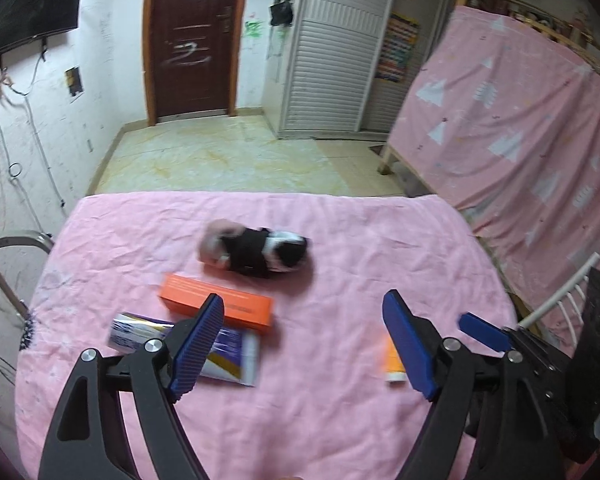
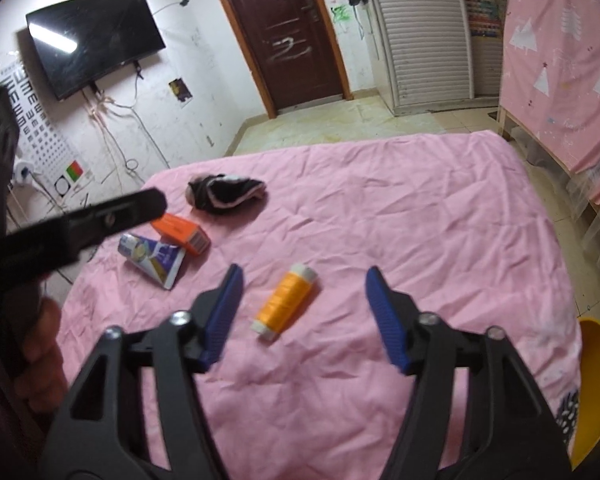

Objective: Collect trash
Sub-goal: 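Move both open tools back over the remaining items on the bed, then grasp the orange box with the left tool while the right tool grasps the orange thread spool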

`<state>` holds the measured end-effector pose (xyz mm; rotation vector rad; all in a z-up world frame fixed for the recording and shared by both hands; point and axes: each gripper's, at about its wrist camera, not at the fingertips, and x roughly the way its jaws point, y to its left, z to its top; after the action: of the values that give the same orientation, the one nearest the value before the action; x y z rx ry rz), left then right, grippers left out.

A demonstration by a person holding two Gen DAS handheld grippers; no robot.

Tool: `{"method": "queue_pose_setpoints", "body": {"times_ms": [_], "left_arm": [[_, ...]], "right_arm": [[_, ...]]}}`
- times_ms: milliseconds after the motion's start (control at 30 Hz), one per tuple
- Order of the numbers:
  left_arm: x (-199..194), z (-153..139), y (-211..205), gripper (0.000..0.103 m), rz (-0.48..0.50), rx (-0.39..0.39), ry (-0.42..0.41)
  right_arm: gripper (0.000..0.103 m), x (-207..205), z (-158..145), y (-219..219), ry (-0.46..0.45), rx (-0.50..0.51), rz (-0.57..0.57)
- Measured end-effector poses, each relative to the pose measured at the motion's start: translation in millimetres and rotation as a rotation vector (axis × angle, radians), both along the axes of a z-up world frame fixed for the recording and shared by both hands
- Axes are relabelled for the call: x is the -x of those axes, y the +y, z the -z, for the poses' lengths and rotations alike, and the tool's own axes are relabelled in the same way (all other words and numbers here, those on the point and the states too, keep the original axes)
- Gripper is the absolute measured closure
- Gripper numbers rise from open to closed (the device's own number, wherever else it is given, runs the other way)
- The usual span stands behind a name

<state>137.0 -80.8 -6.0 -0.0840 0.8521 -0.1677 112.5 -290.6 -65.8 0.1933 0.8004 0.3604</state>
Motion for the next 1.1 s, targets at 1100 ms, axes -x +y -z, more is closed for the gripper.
{"method": "queue_pose_setpoints", "body": {"times_ms": [1100], "left_arm": [[-56.7,64.0,32.9,0.011,0.133,-0.108,0.133]], "right_arm": [[0.037,-23.7,26.9,61.2,0.073,0.201,-0.08]]}}
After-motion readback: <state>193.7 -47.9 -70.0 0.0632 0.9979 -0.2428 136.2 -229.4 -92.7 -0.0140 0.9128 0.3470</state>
